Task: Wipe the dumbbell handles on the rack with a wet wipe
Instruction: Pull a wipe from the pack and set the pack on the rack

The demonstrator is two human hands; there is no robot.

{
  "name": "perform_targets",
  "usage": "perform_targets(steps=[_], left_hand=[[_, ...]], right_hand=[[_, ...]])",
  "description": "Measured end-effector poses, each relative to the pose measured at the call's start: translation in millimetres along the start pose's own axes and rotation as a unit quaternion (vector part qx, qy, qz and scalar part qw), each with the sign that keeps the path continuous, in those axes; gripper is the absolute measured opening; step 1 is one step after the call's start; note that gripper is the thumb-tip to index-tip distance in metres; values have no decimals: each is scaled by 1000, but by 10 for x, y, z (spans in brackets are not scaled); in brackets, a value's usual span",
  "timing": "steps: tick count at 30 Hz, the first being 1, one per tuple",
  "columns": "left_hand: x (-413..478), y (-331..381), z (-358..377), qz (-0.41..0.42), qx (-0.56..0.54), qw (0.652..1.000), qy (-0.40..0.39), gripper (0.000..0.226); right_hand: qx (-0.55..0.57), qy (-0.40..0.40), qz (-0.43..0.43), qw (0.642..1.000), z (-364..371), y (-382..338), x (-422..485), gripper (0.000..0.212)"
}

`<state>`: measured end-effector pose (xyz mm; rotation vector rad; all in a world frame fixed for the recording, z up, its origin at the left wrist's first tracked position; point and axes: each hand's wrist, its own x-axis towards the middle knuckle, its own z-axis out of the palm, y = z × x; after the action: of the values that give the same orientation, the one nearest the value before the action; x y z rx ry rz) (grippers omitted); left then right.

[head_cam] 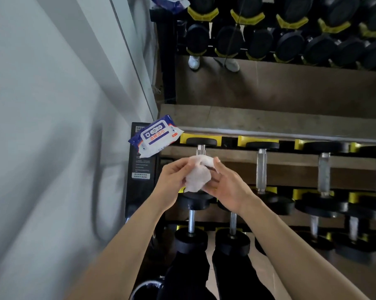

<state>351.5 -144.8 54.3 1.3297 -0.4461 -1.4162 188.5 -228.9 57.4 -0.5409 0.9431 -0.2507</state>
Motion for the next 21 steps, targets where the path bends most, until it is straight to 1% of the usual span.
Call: perform_targets(steps=[2, 4, 5, 7, 9, 11, 12, 13, 14, 15, 16, 17, 18, 19, 20, 21], left_hand=[[32, -17, 39, -7, 17, 1000, -14, 23], [56, -42, 83, -6, 41, 999, 5, 17], [65, -50, 102, -10, 37, 999, 20, 15], [73, -42, 141, -34, -15, 998, 49, 15], [85, -40, 153, -54, -66, 995, 58, 17], [90, -56, 153, -53, -64, 995, 54, 18], [90, -65, 150, -48, -44, 997, 49, 20], [90, -80, 148, -42, -16, 998, 41, 22], [79, -82, 151, -36, 12, 999, 27, 24], [63, -73, 156, -32, 37, 999, 13, 25], [46, -52, 161, -28, 57, 998, 0, 25], [37, -31, 160, -22, 74, 997, -12, 25], [25, -9, 154, -16, 90, 996, -20, 24], [20, -2, 146, -11, 103, 994, -22, 24], [19, -3, 138, -5, 109, 994, -19, 24], [28, -17, 124, 2, 113, 994, -5, 23]], right_hand=[[-10, -4, 8, 1000, -31, 32, -8, 47], [15, 37, 2, 999, -26, 45, 10, 29], [28, 58, -6, 998, -32, 44, 27, 19], [44, 79, -21, 996, -89, 24, 39, 6], [66, 71, -33, 995, -165, 6, 34, 7], [66, 70, -44, 994, -208, 9, 12, 8], [30, 73, -59, 995, -215, 11, -7, 16], [-41, 77, -90, 992, -227, 16, -21, 28], [-145, 77, -137, 977, -255, 21, -28, 41], [-249, 62, -181, 949, -272, 17, -23, 53], [-332, 35, -214, 918, -273, 11, -9, 61], [-384, 10, -237, 893, -249, 5, 3, 63], [-417, -3, -245, 875, -234, 5, 26, 58], [-430, -2, -251, 867, -196, 1, 54, 46], [-438, 13, -254, 862, -173, 4, 78, 26], [-431, 19, -250, 867, -149, -4, 87, 8]])
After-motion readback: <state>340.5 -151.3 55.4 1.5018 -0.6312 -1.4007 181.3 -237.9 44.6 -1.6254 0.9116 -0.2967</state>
